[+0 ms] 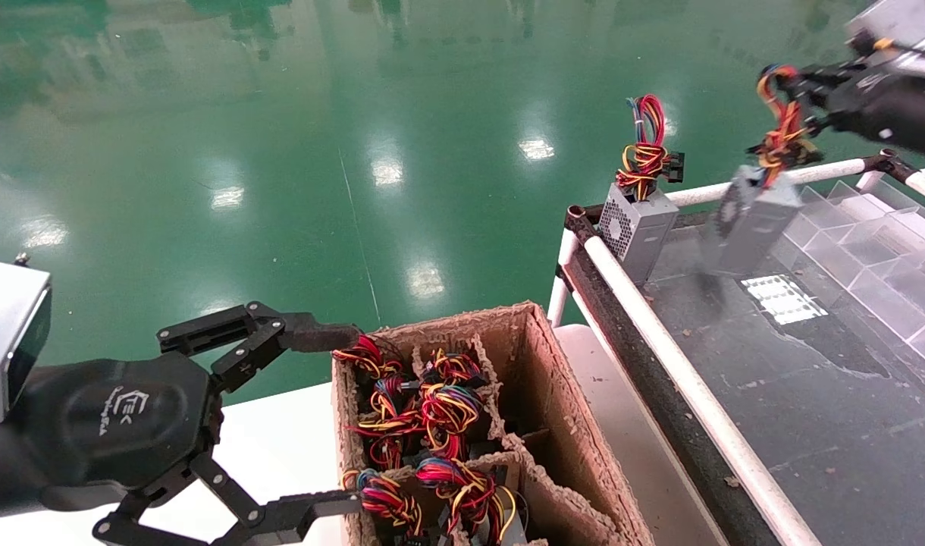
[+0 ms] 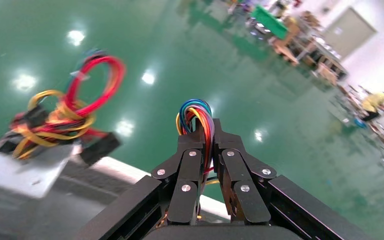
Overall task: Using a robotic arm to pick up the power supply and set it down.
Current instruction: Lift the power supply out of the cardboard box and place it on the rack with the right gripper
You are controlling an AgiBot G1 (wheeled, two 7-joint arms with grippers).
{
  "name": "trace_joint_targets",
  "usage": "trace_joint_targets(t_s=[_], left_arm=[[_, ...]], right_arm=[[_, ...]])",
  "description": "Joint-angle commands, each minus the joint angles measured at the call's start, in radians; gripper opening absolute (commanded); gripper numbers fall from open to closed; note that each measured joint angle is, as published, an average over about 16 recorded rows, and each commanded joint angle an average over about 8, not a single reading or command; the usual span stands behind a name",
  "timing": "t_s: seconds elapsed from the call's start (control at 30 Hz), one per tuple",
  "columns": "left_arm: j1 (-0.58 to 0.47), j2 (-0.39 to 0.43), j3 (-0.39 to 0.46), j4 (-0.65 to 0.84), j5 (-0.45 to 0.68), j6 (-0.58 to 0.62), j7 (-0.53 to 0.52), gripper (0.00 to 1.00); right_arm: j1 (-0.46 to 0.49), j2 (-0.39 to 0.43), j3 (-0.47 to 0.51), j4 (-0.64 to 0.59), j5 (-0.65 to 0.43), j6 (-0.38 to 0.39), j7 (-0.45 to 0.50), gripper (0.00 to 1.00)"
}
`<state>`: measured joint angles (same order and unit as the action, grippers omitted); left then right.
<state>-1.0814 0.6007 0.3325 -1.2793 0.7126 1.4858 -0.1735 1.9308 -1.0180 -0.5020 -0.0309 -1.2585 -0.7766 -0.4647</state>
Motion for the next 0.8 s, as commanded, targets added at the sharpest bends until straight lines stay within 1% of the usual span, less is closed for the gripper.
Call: trace_joint_targets(t_s=[0.03, 0.33, 0.8], left_arm=[[0.0, 0.0, 0.0, 0.0, 0.0, 0.0, 0.0, 1.0], [0.0, 0.0, 0.0, 0.0, 0.0, 0.0, 0.0, 1.0], [0.0, 0.0, 0.001, 0.0, -0.001, 0.0, 0.001, 1.0]], right_arm=[[-0.016, -0.011, -0.007, 0.007, -0.01, -0.014, -0.005, 0.0], [-0.043, -0.073, -0.001, 0.013, -0.003, 0.032, 0.02, 0.0], [-0.031, -0.156, -0.009, 0.032, -0.014, 0.101, 0.027, 0.0]])
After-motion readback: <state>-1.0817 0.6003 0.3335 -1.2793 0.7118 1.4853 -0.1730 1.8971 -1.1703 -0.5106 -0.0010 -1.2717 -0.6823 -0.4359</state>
